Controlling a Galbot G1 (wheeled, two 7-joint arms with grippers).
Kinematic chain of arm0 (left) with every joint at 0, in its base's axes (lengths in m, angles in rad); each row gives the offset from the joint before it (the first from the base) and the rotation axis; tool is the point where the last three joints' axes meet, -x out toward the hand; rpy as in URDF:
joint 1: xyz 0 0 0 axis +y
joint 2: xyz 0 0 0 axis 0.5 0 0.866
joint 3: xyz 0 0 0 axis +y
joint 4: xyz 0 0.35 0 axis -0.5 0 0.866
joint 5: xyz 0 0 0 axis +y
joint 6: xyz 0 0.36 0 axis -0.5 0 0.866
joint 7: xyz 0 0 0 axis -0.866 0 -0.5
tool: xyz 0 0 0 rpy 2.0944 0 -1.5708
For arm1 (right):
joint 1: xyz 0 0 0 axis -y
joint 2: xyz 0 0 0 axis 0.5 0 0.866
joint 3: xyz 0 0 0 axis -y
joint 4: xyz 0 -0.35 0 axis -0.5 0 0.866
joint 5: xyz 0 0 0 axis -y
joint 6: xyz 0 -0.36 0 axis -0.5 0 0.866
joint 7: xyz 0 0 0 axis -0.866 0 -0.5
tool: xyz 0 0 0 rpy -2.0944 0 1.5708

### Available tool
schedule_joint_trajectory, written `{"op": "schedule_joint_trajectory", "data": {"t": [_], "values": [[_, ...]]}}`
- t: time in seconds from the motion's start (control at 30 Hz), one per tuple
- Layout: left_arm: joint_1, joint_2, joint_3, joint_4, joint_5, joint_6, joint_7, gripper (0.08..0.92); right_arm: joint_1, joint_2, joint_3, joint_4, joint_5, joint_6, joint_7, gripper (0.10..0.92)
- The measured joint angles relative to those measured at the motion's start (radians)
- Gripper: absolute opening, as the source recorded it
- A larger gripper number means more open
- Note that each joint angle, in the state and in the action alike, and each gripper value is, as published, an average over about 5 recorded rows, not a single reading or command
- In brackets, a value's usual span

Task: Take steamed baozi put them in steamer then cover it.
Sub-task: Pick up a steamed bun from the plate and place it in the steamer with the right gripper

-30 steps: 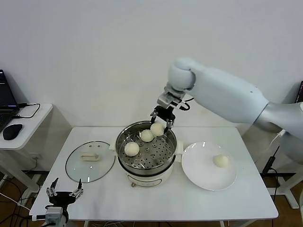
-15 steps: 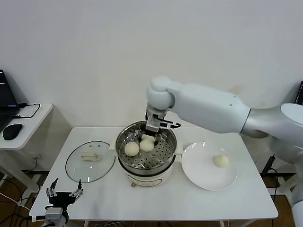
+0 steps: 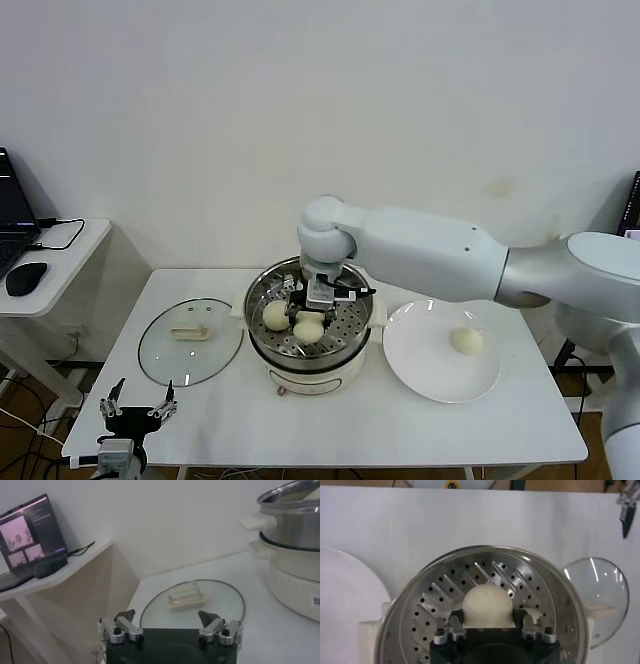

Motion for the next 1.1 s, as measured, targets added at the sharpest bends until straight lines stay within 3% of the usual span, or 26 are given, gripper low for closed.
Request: {"op": "schedule_joint_trajectory", "data": {"t": [0.63,0.9,1.1], "values": [[0.0,0.001,0.011,0.006,0.001,0.0,0.002,0.823,-0.052,0.031,-0.009,-0.061,-0.032,0.002,0.05,0.617],[-0.001,0.001,0.014,0.007,0.003,0.0,0.003,0.823,-0.045,0.024,-0.004,-0.063,-0.009,-0.02,0.061,0.795],[-0.003,0.008,0.017,0.008,0.003,0.001,0.007,0.823,-0.019,0.001,0.023,-0.045,0.02,-0.045,0.066,0.822]]}}
